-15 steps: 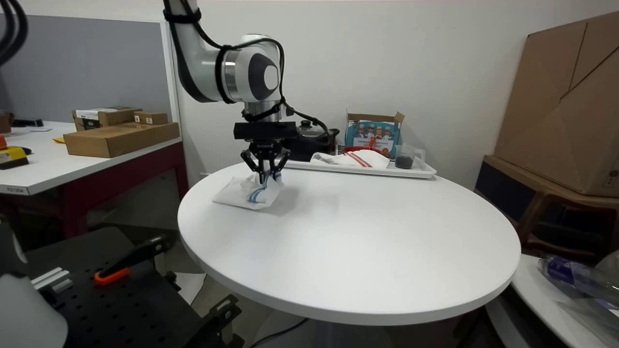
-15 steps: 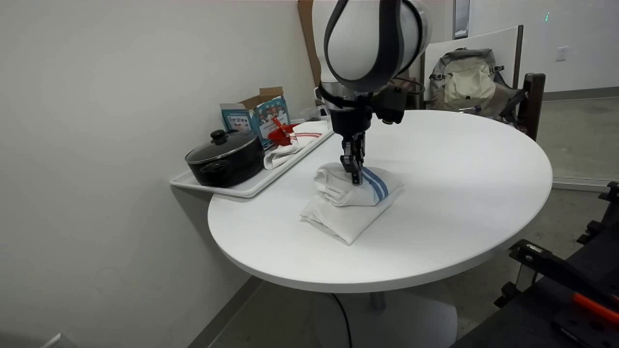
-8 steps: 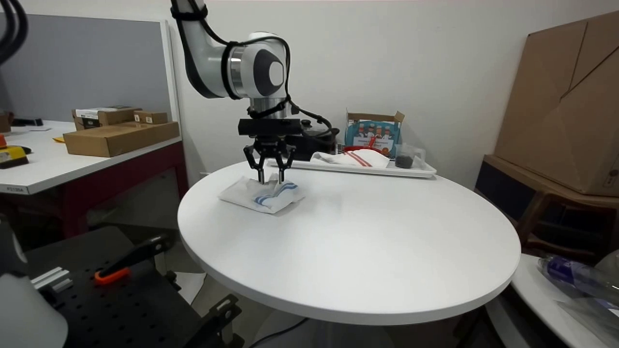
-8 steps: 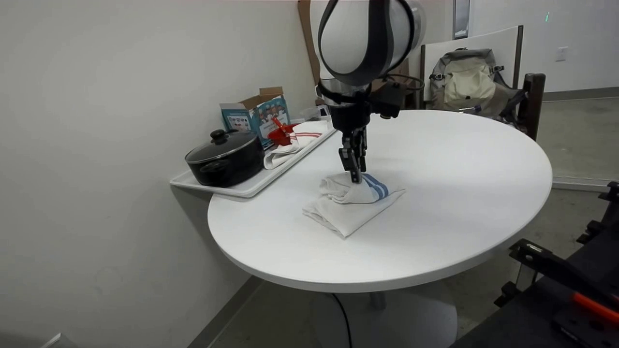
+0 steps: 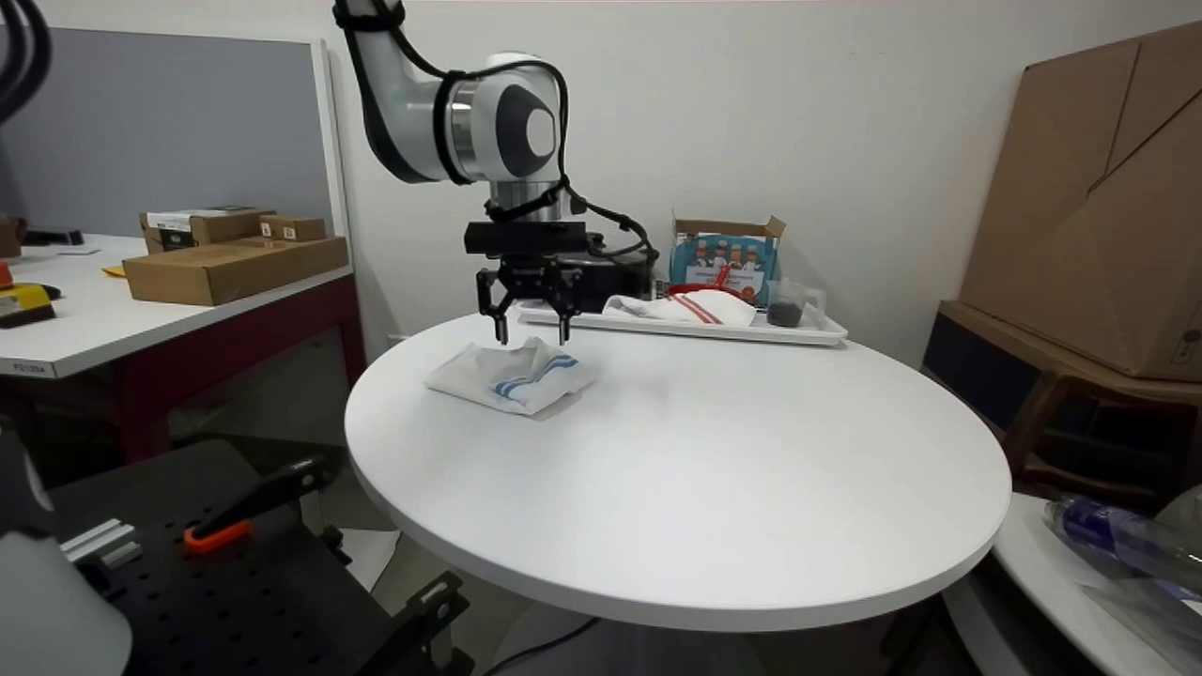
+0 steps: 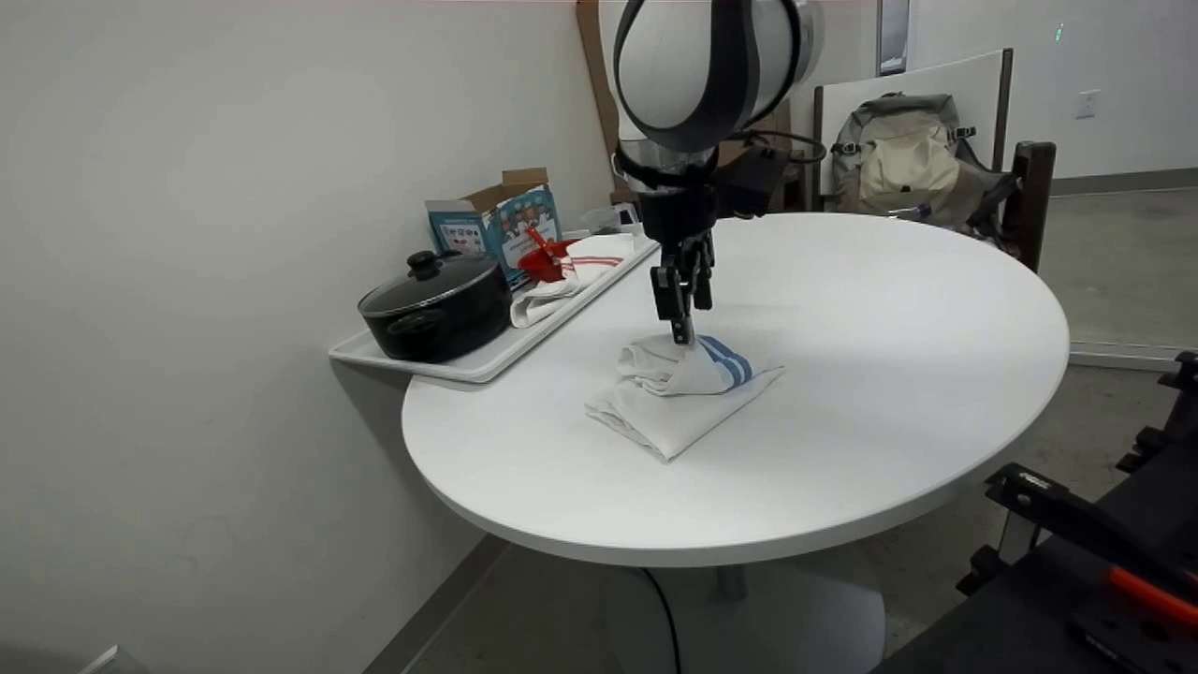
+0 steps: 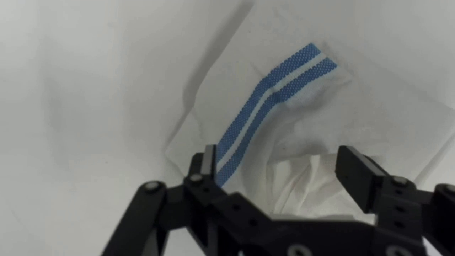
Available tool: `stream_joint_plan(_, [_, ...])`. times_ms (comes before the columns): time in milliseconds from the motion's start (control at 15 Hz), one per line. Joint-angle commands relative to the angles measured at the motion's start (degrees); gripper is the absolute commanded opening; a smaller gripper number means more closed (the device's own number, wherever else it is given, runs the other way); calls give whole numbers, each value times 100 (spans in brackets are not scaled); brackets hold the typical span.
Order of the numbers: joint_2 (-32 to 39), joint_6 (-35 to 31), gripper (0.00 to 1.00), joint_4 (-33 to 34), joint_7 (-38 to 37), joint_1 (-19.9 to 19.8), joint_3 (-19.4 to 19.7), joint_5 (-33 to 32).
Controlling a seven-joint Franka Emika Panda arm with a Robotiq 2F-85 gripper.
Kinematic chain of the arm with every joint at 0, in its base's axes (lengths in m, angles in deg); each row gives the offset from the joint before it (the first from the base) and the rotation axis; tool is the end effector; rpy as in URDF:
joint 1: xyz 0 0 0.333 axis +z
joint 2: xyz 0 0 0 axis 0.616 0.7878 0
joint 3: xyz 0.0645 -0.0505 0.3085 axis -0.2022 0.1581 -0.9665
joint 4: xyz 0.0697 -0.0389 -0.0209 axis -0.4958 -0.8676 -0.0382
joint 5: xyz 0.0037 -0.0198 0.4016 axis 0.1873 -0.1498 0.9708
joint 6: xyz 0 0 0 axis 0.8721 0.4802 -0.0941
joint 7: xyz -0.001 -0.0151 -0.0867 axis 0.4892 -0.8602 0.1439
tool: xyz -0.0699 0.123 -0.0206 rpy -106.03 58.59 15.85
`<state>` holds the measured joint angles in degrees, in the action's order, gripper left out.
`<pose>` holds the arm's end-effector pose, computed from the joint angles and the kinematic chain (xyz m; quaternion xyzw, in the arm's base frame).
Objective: Use the tea towel to wipe the table
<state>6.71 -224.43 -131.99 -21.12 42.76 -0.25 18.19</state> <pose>0.5270 0.1368 0.1526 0.9382 0.3438 0.0305 0.0265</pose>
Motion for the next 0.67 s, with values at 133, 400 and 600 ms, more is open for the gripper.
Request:
stream_joint_plan(133, [-749, 225, 100, -126, -898, 301, 267, -52])
stream_joint_plan(400, [-988, 200, 100, -224, -1218, 250, 111, 504])
stream_joint_plan(600, [-852, 133, 100, -113, -1110, 271, 163, 387])
